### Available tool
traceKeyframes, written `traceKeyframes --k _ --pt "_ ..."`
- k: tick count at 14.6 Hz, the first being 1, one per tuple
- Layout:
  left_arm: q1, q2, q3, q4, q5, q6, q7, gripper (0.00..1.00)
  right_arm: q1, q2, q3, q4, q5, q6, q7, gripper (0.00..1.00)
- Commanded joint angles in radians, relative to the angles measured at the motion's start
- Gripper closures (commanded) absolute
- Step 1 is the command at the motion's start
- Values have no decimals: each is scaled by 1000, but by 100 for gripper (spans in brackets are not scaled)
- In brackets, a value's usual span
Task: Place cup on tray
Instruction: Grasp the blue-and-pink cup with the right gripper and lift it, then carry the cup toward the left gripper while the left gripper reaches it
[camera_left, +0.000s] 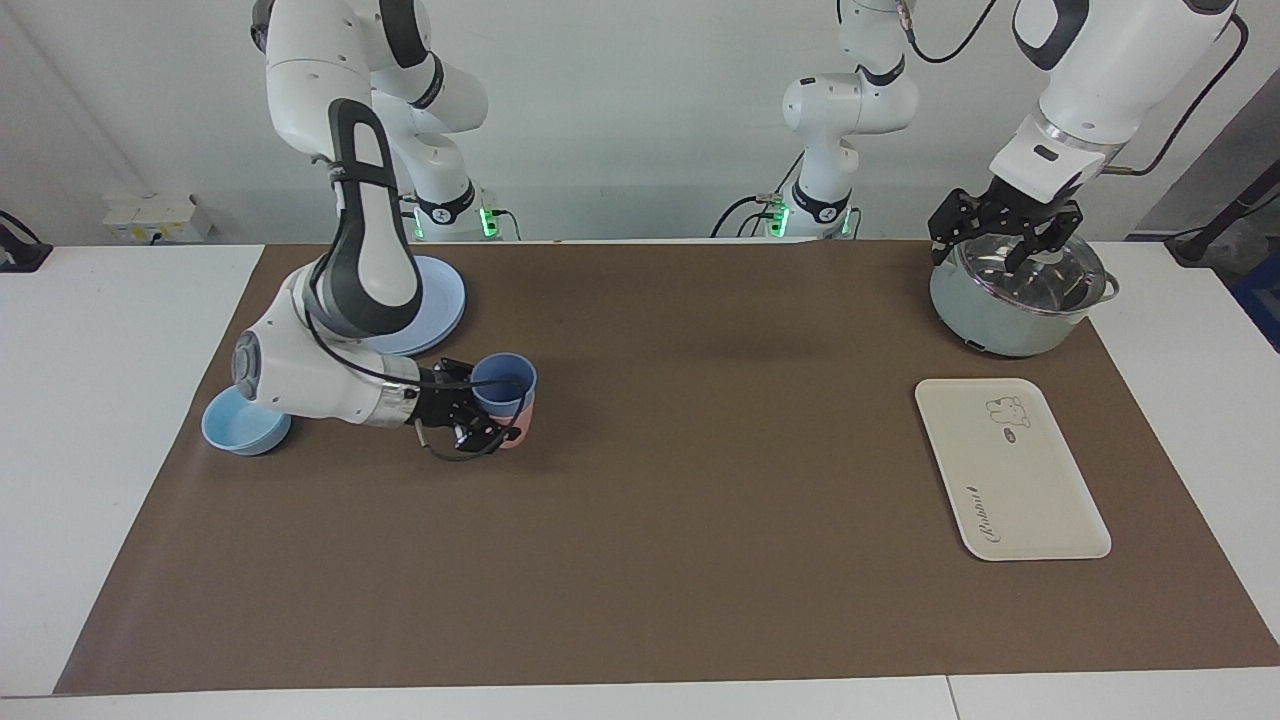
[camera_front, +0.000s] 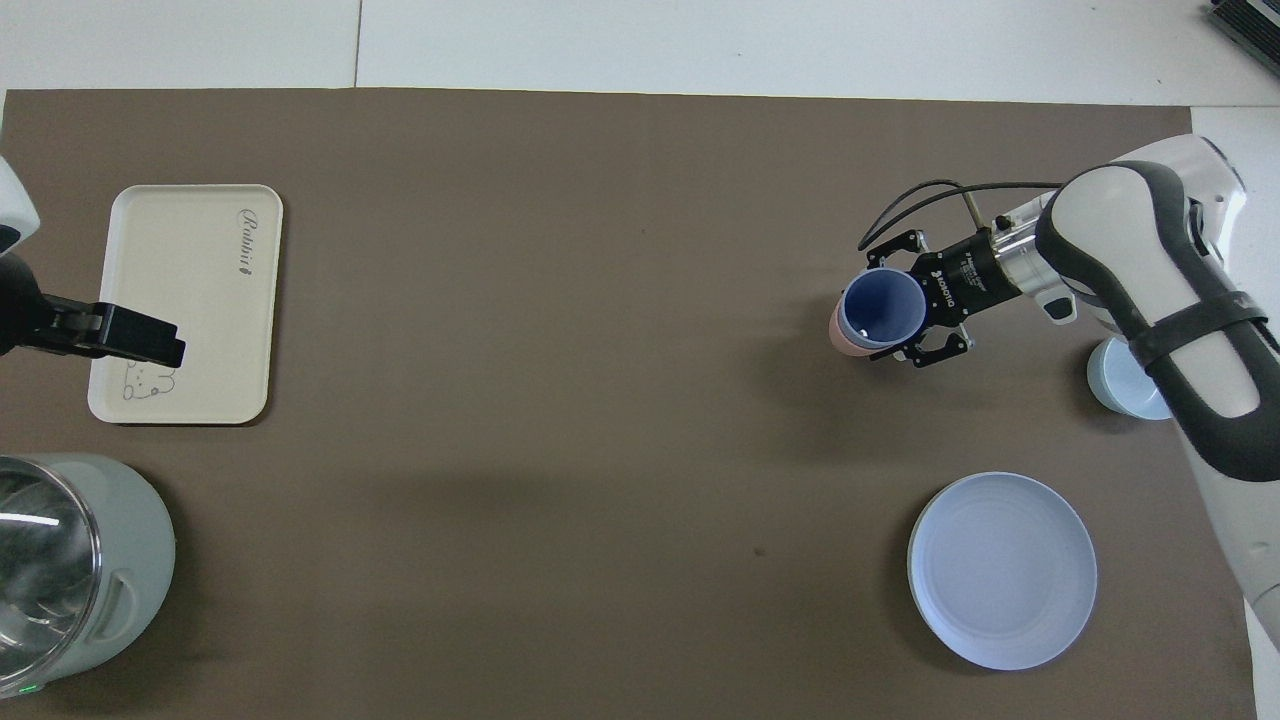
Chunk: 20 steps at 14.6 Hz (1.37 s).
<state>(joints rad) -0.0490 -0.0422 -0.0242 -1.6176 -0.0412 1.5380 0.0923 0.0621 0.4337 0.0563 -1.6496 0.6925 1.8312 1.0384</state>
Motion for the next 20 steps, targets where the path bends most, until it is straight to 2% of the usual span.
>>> traceKeyframes --k 1,3,6,8,11,14,17,20 --pt "-14 -27 -17 -39 -16 26 -154 0 97 -65 -3 -41 18 115 168 100" --pt "-99 -57 -33 -120 -17 156 -360 0 165 -82 -4 -38 13 175 270 100" --pt "-254 -132 -36 -316 -20 426 -666 0 249 -101 -7 -35 -11 244 333 100" --pt "-336 -134 -34 -360 -67 546 -799 2 269 -102 -7 -35 -14 275 360 100" --pt "-391 -122 -34 -387 -176 657 -850 12 269 -102 -7 -35 -25 278 359 100" --pt "-433 -105 -34 -435 -262 822 -853 19 268 -102 -7 -35 -25 278 361 100" --pt "-436 -33 -34 -421 -333 960 -855 23 268 -102 -7 -36 -25 280 359 100" --pt "-462 31 -34 -412 -344 1054 -858 23 268 -102 -7 -36 -25 280 359 100"
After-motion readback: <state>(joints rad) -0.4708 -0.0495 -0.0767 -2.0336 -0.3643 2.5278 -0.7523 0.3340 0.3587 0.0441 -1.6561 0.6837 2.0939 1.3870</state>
